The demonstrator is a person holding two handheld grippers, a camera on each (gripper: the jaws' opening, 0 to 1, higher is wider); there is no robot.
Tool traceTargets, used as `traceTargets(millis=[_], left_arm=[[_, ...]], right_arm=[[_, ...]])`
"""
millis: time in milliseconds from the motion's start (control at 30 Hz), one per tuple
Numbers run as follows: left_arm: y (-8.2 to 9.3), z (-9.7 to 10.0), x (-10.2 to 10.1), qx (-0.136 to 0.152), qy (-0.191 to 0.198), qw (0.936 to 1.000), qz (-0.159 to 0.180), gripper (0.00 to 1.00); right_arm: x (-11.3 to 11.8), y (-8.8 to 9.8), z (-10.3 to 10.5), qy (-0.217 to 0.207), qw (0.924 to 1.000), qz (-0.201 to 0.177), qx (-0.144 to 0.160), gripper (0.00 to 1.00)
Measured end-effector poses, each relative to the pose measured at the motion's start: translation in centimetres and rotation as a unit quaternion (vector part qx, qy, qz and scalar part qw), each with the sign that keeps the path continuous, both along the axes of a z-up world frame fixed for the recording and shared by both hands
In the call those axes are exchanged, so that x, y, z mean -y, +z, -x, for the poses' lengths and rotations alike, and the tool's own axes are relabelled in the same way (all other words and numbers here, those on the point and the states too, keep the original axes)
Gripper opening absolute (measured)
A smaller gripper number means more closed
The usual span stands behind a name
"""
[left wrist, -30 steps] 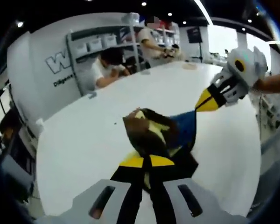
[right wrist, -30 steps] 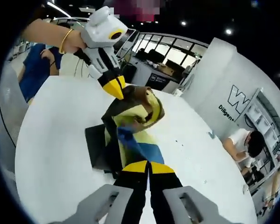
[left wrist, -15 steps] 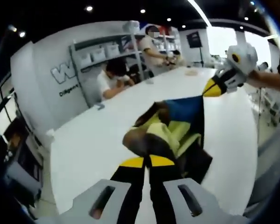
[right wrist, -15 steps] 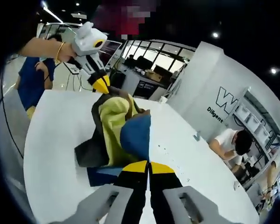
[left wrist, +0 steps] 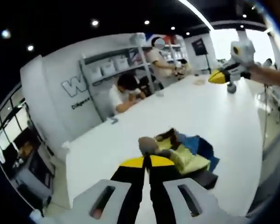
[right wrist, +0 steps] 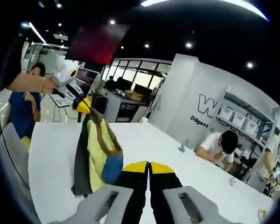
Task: Fold the garment on the visible template until the final outline fits inside the template.
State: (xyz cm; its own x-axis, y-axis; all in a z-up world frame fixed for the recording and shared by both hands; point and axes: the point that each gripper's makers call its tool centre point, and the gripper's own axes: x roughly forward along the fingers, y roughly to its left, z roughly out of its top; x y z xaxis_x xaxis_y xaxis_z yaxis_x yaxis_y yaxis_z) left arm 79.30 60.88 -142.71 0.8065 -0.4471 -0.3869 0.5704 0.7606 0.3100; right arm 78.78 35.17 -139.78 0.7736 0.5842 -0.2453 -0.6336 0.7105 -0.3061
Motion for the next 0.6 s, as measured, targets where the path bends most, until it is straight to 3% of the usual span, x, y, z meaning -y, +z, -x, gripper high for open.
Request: traceTargets(millis=[333, 600], left_arm=[[-1.2, 1.5, -0.2, -0.016, -0.015, 0.9998, -0.005, 0.05], [-2.2, 2.7, 0.0, -0.021, -0.032, 0.999, -0.024, 0.05]], right_arm=[[-2.3, -3.2, 1.4, 0.039, 0.9976, -0.007, -0.056, 0.0], [-3.7, -4.7, 1.4, 0.056, 0.9952, -0.02, -0.077, 0.0]])
